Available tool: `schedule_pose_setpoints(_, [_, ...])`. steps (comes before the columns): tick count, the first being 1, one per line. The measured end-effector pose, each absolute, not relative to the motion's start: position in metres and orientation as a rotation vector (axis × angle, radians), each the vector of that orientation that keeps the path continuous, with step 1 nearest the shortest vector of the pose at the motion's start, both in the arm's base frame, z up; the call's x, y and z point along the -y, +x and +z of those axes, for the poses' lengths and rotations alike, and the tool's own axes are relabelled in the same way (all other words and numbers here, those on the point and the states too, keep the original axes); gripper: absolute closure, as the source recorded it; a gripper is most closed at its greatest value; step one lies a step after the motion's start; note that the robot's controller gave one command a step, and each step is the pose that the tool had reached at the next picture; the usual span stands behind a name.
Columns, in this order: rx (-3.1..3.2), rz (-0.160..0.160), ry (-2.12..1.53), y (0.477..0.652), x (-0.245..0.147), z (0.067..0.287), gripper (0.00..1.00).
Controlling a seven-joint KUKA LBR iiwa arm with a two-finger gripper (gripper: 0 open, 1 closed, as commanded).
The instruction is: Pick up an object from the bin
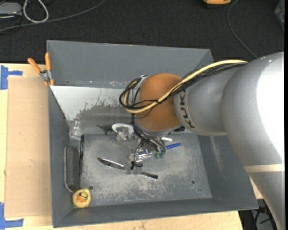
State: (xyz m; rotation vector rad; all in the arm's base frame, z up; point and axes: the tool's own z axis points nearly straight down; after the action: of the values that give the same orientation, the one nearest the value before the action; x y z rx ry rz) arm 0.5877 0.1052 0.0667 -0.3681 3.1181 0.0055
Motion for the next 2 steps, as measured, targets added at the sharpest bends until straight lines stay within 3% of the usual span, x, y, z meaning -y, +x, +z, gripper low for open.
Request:
schedule_pose_setpoints(1, [-3.115,-0.005,-0.322,0.6178,-0.0023,0.0709,1.00])
schedule_pose_setpoints(2, [-3.115,-0.005,-0.322,0.6177,-0.0023,0.0712,1.00])
